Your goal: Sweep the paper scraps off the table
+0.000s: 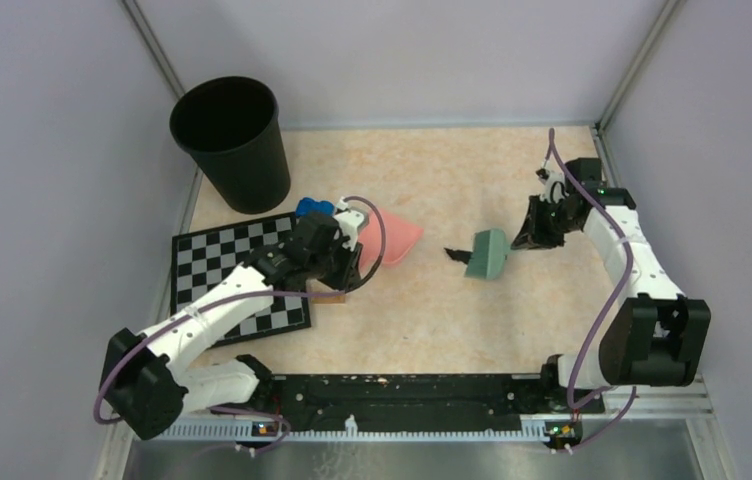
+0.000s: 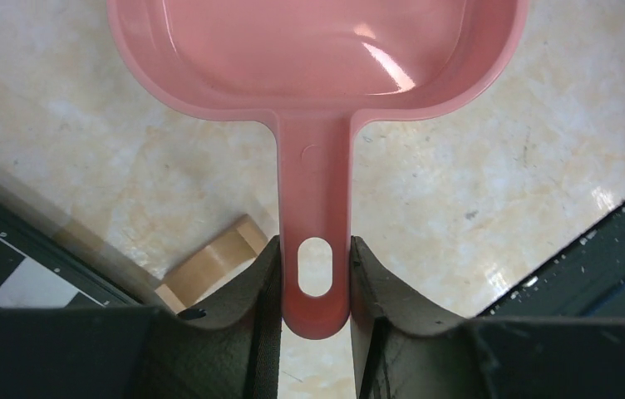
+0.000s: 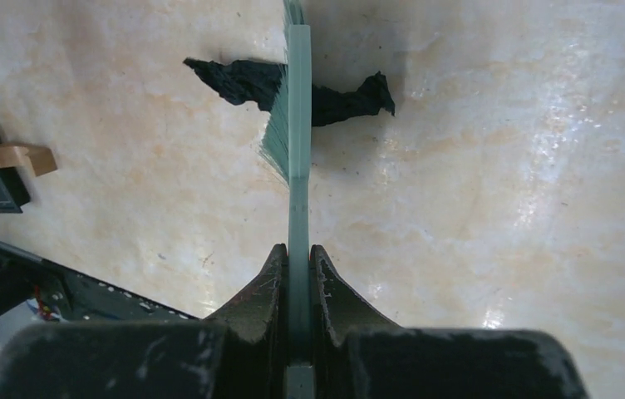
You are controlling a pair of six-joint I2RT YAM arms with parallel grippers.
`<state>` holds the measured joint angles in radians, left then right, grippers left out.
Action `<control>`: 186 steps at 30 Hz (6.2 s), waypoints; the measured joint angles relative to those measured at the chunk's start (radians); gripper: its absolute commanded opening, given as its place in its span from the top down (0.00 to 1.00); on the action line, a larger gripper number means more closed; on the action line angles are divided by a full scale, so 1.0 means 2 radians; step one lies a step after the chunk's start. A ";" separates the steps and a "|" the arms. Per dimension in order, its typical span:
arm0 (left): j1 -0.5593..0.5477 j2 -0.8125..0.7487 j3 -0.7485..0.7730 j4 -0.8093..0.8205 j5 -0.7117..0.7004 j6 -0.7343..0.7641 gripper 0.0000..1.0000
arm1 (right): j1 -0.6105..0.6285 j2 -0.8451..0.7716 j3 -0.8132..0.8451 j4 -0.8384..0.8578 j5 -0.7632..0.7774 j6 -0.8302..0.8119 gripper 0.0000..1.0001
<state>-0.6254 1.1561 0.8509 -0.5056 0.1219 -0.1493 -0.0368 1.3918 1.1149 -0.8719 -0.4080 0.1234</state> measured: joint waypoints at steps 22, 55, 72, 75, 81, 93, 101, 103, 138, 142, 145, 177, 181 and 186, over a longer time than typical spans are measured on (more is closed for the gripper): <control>-0.189 0.158 0.108 -0.149 -0.027 -0.036 1.00 | -0.001 0.087 0.334 -0.171 0.048 -0.216 1.00; -0.195 0.204 0.118 -0.098 -0.065 -0.010 1.00 | 0.004 0.143 0.334 -0.181 0.107 -0.272 1.00; -0.196 0.288 0.215 -0.120 -0.046 0.027 1.00 | 0.065 0.153 0.260 -0.198 0.110 -0.278 1.00; -0.196 0.303 0.225 -0.122 -0.047 0.033 1.00 | 0.070 0.158 0.274 -0.238 0.051 -0.280 1.00; -0.196 0.321 0.228 -0.120 -0.047 0.035 1.00 | 0.071 0.161 0.292 -0.296 -0.012 -0.278 1.00; -0.197 0.321 0.210 -0.082 -0.050 0.035 1.00 | 0.071 0.161 0.344 -0.289 0.028 -0.260 1.00; -0.198 0.321 0.214 -0.084 -0.051 0.035 1.00 | 0.072 0.180 0.335 -0.218 0.103 -0.247 1.00; -0.198 0.321 0.215 -0.084 -0.051 0.035 1.00 | 0.076 0.192 0.325 -0.204 0.104 -0.242 1.00; -0.198 0.283 0.191 -0.049 -0.120 0.032 1.00 | -0.024 0.119 0.237 -0.128 -0.014 -0.185 1.00; -0.198 0.271 0.201 -0.064 -0.146 0.038 1.00 | -0.043 0.078 0.132 -0.028 -0.050 -0.138 1.00; -0.193 0.267 0.215 -0.073 -0.159 0.043 1.00 | -0.040 0.047 0.073 0.040 -0.081 -0.108 1.00; 0.086 0.212 0.385 -0.048 -0.133 0.022 1.00 | -0.039 0.016 -0.087 0.252 -0.259 -0.031 1.00; 0.119 0.210 0.405 -0.032 -0.113 -0.002 1.00 | -0.039 0.016 -0.086 0.252 -0.259 -0.036 1.00; 0.184 0.197 0.401 0.002 -0.053 -0.058 1.00 | -0.039 0.016 -0.086 0.244 -0.259 -0.041 1.00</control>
<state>-0.2565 1.5494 1.6524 -0.5007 0.0162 -0.2657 -0.1143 1.4235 0.9421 -0.3843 -0.9264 0.0406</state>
